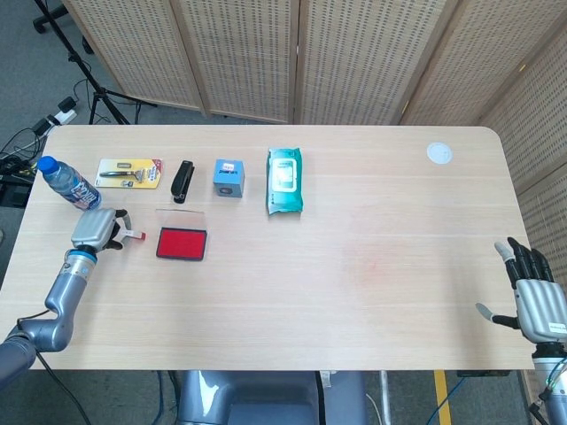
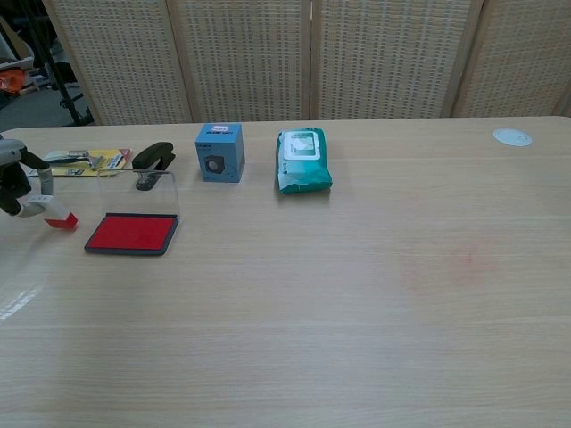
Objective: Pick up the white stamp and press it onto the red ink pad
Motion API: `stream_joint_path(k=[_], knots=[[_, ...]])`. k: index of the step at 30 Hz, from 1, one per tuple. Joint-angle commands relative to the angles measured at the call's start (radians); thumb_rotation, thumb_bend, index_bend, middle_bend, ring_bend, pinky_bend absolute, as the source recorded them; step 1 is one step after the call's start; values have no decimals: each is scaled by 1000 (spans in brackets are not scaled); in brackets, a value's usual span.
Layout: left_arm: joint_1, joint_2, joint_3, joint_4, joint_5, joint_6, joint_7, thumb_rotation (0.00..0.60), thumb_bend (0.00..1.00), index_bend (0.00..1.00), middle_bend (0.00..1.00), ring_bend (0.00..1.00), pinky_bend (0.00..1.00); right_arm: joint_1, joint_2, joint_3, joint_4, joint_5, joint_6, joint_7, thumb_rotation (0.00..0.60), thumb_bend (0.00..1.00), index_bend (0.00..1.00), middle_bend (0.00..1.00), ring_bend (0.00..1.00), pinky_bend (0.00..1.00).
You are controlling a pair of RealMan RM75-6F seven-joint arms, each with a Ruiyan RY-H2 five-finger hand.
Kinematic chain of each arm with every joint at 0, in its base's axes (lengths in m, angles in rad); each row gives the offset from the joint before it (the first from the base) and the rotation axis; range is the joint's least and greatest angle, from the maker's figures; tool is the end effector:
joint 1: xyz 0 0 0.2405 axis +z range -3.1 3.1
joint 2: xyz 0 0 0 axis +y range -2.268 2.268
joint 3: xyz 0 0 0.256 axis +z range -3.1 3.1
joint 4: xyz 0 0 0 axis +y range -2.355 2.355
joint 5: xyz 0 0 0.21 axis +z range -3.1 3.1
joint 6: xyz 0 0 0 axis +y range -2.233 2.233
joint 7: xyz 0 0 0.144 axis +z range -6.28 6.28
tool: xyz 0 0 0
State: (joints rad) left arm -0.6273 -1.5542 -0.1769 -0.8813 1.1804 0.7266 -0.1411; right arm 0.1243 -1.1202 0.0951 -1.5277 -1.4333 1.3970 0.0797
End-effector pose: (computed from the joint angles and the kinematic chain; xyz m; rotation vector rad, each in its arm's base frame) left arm -0.3222 0.3894 0.0457 -1.5353 -1.1537 -0.6681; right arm -0.3298 -0.2045 0.1673 1.3534 -0.9377 0.8839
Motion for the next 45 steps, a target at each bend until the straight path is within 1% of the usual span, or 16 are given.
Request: stream_joint_path(k=[1, 5, 8, 10, 11, 13, 18, 22, 24, 29, 34, 45], knots=[[-1, 73, -8, -116, -5, -2, 21, 600, 356, 633, 1000, 1000, 1000, 0, 2, -1, -2, -2, 1, 2, 600, 0, 0, 0, 0, 0], [-3, 167, -19, -289, -15, 11, 73, 600, 358, 647, 1000, 1000, 1000, -1, 5, -1, -5, -3, 2, 5, 600, 0, 0, 0, 0, 0], [-17, 225, -24, -401, -59, -5, 145, 600, 362, 648, 1000, 1000, 1000, -1, 6, -2, -5, -4, 1, 8, 600, 0, 0, 0, 0, 0], [-36, 250, -29, -462, -111, -19, 209, 600, 364, 648, 1000, 1000, 1000, 0, 6, -2, -4, -3, -1, 10, 600, 0, 0, 0, 0, 0], [-56, 261, -32, -498, -170, -36, 256, 600, 364, 648, 1000, 1000, 1000, 0, 7, -2, -4, -3, -2, 12, 600, 0, 0, 0, 0, 0], [-82, 265, -33, -524, -245, -43, 314, 600, 364, 648, 1000, 1000, 1000, 1, 8, -1, -3, -2, -3, 15, 600, 0, 0, 0, 0, 0], [-154, 245, -21, -548, -426, -31, 449, 600, 364, 648, 1000, 1000, 1000, 3, 11, 0, 3, 5, -12, 29, 600, 0, 0, 0, 0, 0], [-204, 228, 12, -557, -568, -7, 547, 600, 365, 648, 1000, 1000, 1000, 4, 13, 1, 8, 7, -17, 41, 600, 0, 0, 0, 0, 0], [-220, 216, 21, -555, -618, 1, 567, 600, 366, 648, 1000, 1000, 1000, 5, 14, 1, 10, 7, -19, 45, 600, 0, 0, 0, 0, 0], [-245, 193, 36, -531, -697, -14, 579, 600, 366, 648, 1000, 1000, 1000, 6, 15, 0, 11, 6, -20, 49, 600, 0, 0, 0, 0, 0], [-264, 174, 50, -496, -732, -27, 582, 600, 366, 648, 1000, 1000, 1000, 8, 13, 1, 12, 10, -26, 45, 600, 0, 0, 0, 0, 0], [-277, 119, 81, -438, -726, -17, 582, 600, 367, 648, 1000, 1000, 1000, 10, 13, 0, 13, 12, -31, 46, 600, 0, 0, 0, 0, 0]])
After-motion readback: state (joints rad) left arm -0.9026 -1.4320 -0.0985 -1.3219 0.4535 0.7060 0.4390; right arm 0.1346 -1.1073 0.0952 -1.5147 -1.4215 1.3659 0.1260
